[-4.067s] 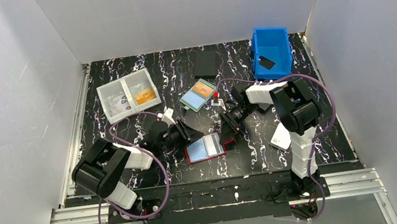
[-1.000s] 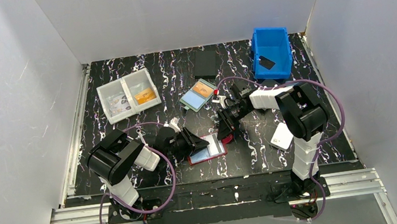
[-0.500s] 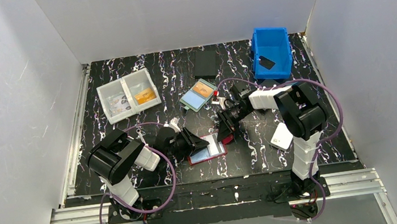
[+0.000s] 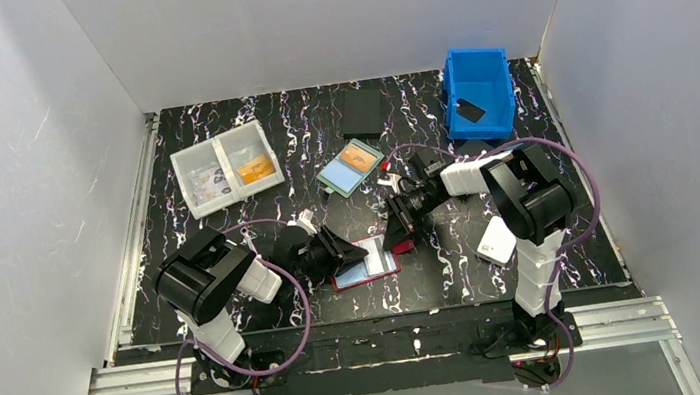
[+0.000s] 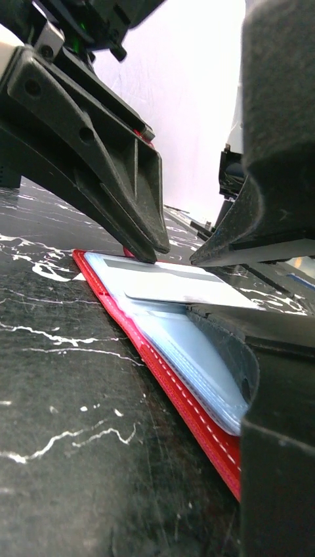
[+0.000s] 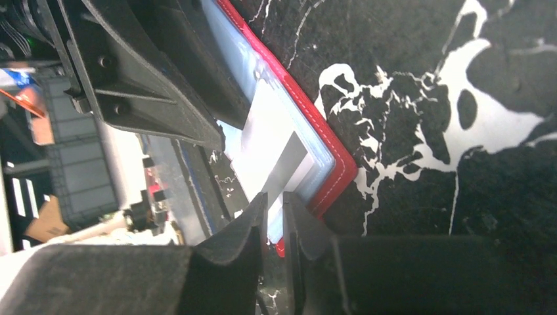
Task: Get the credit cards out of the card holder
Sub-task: Remove the credit card from the card holder.
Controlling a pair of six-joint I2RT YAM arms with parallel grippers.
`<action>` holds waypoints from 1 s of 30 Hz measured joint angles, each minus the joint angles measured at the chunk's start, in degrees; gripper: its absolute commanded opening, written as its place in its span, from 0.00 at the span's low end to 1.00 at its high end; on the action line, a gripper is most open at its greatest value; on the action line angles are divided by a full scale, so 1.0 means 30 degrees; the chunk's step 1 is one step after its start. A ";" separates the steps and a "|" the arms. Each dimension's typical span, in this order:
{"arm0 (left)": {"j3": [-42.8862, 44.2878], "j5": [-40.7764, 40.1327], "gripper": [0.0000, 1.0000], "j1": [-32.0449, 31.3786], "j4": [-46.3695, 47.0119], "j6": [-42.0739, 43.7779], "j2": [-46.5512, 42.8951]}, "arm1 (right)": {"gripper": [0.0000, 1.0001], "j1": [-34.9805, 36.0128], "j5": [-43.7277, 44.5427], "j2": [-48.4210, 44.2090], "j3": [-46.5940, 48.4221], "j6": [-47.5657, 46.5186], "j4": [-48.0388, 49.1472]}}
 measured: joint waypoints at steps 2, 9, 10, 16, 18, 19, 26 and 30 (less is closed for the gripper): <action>-0.0131 -0.0124 0.28 -0.0007 0.0117 -0.0372 0.0000 | 0.19 -0.0095 -0.0204 0.0007 -0.0459 0.1035 0.0794; -0.0306 -0.0350 0.28 0.0000 0.0233 -0.1486 0.0007 | 0.13 -0.0153 -0.0219 0.0182 -0.0860 0.3016 0.1705; -0.0321 -0.0357 0.28 0.0000 0.0270 -0.1617 0.0029 | 0.13 -0.0146 -0.0168 0.0182 -0.0860 0.3053 0.1698; -0.0321 -0.0328 0.27 0.0000 0.0495 -0.2040 0.0197 | 0.14 0.0044 0.0291 -0.0036 -0.0896 0.3402 0.1778; -0.0321 -0.0270 0.24 0.0000 0.0729 -0.2069 0.0386 | 0.14 0.0189 0.0299 -0.0029 -0.0889 0.3461 0.1938; -0.0321 -0.0233 0.21 0.0000 0.0852 -0.2069 0.0495 | 0.14 0.0226 0.0299 -0.0029 -0.0889 0.3468 0.1996; -0.0350 -0.0146 0.00 0.0000 0.1304 -0.1894 0.1107 | 0.14 0.0240 0.0342 -0.0029 -0.0874 0.3461 0.1967; -0.0386 -0.0153 0.00 0.0000 0.1406 -0.1712 0.1151 | 0.14 0.0248 0.0444 0.0000 -0.0765 0.3330 0.1734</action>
